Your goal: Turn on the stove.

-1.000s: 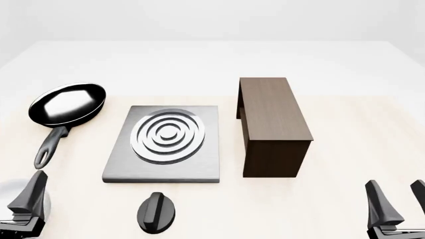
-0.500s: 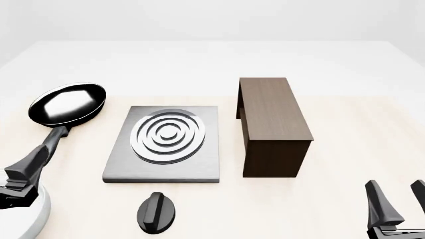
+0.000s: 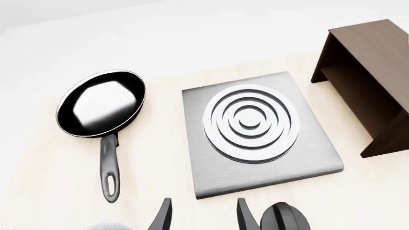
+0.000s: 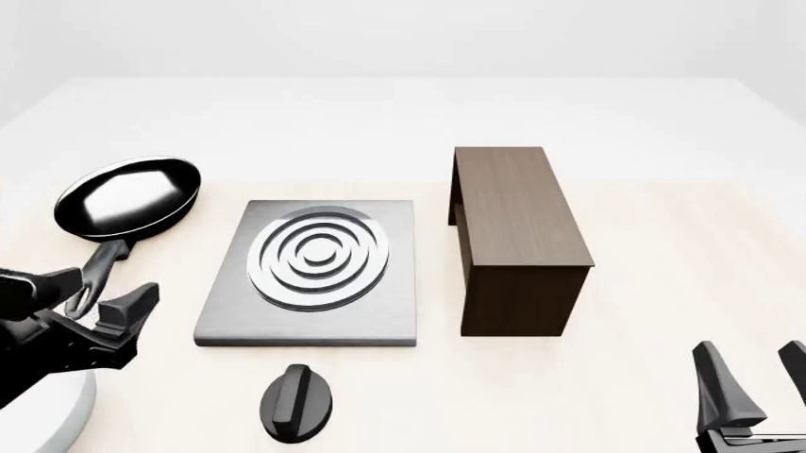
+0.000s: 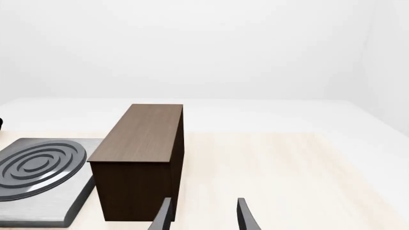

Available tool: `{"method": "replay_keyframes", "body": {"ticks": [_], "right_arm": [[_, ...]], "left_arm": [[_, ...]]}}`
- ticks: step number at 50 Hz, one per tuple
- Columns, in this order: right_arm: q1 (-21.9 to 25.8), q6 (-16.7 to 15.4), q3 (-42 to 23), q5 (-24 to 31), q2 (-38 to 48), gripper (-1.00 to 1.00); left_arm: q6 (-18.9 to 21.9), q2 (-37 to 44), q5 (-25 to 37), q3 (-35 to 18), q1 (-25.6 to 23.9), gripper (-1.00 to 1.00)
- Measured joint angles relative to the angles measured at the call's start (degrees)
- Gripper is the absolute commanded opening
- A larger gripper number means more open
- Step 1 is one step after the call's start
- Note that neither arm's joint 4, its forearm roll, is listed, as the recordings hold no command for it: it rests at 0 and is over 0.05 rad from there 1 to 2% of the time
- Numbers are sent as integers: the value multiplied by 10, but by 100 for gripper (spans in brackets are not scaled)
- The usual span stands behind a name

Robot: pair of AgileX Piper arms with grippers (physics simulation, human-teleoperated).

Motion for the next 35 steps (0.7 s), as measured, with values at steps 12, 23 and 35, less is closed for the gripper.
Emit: {"method": "replay_keyframes", "body": {"ticks": [12,23,35], "right_arm": [[0,0,0,0,0,100],[0,0,0,0,0,100],[0,0,0,0,0,100]], "left_arm": [[2,58,-42,37,-12,100],[6,99,-83,73,-26,100],[6,143,-136,118,-45,100]]}}
